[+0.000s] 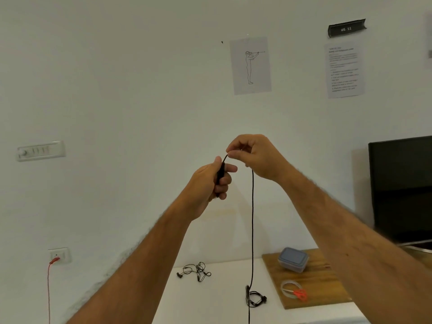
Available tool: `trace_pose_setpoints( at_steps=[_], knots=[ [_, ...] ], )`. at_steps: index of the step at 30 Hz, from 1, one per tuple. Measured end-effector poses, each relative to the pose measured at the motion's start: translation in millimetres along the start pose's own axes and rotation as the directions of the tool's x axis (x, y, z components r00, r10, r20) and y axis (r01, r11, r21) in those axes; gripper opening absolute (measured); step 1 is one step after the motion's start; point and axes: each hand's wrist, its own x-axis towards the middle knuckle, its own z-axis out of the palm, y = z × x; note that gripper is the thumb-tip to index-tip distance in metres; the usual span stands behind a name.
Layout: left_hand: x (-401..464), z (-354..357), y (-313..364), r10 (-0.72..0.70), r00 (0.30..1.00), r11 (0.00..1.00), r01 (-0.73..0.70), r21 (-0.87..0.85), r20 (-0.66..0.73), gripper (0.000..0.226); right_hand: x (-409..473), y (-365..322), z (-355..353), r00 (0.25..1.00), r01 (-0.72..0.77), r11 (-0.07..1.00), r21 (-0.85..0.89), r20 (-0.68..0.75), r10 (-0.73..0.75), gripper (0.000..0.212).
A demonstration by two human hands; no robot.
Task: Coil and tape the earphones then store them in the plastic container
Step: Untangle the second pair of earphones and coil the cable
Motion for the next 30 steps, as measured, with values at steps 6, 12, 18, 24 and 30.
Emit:
trace_pose_setpoints(
  at_steps=[6,12,18,24,30],
  knots=[
    [-3.8,6.1,6.5,0.086,0.995,0.993,-0.081,-0.086,0.058,0.034,-14.6,10.6,17.5,0.988,-0.153,0.903,0.402,0.045,0.148,0.009],
    [1.0,3.1,7.3,0.127,0.987,0.99,-0.12,-0.068,0.096,0.032,-43.3,11.6,45.8,0.958,-0.287,0.774,0.565,0.176,0.227,0.039],
    [6.3,-2.7,10.0,0.154,0.988,0.979,-0.148,-0.139,0.032,0.03,-69.8,13.5,68.1,0.907,-0.401,0.787,0.469,0.321,0.271,0.02],
    [12.6,-10.3,5.9,0.227,0.968,0.973,-0.229,-0.005,-0.105,0.029,-82.2,6.7,60.2,0.82,-0.423,0.879,0.221,0.507,0.268,0.023],
    [14.1,-19.8,-4.8,0.286,0.946,0.941,-0.246,0.233,-0.155,0.027,-70.4,-14.6,34.4,0.869,-0.272,0.957,0.097,0.452,0.201,0.018]
  ],
)
